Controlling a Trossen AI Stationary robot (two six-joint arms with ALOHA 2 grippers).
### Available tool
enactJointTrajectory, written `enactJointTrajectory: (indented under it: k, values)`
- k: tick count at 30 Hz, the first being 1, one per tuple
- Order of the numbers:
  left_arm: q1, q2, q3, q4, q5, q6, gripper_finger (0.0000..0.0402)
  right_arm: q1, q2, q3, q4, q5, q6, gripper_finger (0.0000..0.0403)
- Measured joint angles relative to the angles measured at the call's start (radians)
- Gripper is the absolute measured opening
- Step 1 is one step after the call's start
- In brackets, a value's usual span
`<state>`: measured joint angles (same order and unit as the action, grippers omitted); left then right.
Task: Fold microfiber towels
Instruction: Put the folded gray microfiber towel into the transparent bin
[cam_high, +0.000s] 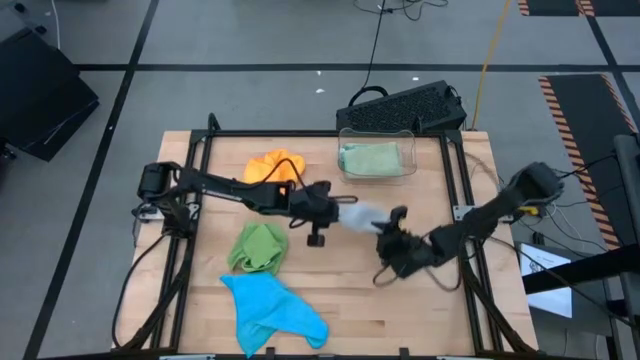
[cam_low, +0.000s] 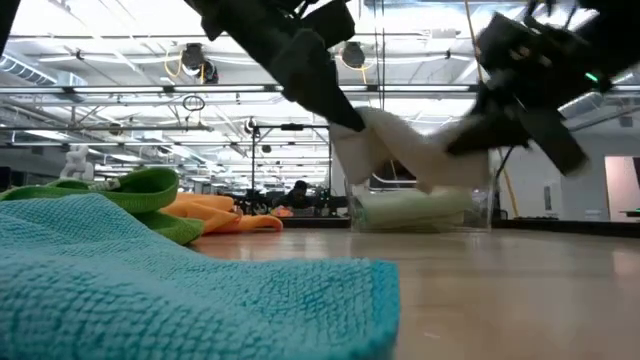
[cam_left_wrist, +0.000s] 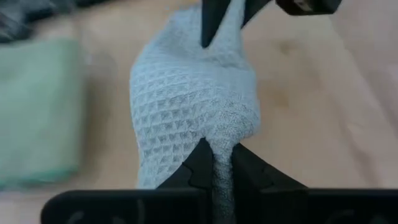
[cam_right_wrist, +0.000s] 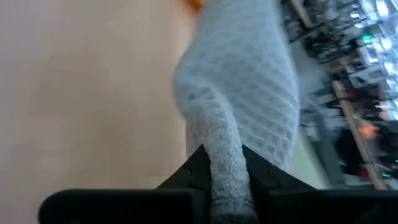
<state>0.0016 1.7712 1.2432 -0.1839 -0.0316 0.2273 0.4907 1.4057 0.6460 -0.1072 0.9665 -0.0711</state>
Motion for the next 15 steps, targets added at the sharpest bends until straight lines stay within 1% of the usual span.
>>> enactJointTrajectory:
  k: [4,7,8,10,12,15]
  values:
    - [0.073,-0.001,0.043,0.002,-0.004,0.092,0.0028,-0.131,-0.174,0.000,-0.041,-0.045,-0.153,0.0015]
    - [0.134,-0.001,0.054,0.038,-0.047,0.172,0.0028,-0.250,-0.294,0.001,-0.069,-0.101,-0.261,0.0016]
    - [0.153,0.000,0.054,0.059,-0.075,0.203,0.0028,-0.290,-0.328,0.000,-0.069,-0.112,-0.297,0.0019]
    - [0.190,0.000,0.054,0.104,-0.094,0.273,0.0031,-0.369,-0.392,0.000,-0.062,-0.134,-0.376,0.0026]
    - [0.229,0.000,0.054,0.154,-0.082,0.349,0.0035,-0.447,-0.445,0.000,-0.041,-0.144,-0.461,0.0030]
    - [0.284,0.013,0.055,0.247,-0.040,0.412,0.0036,-0.559,-0.508,0.001,-0.006,-0.254,-0.589,0.0029]
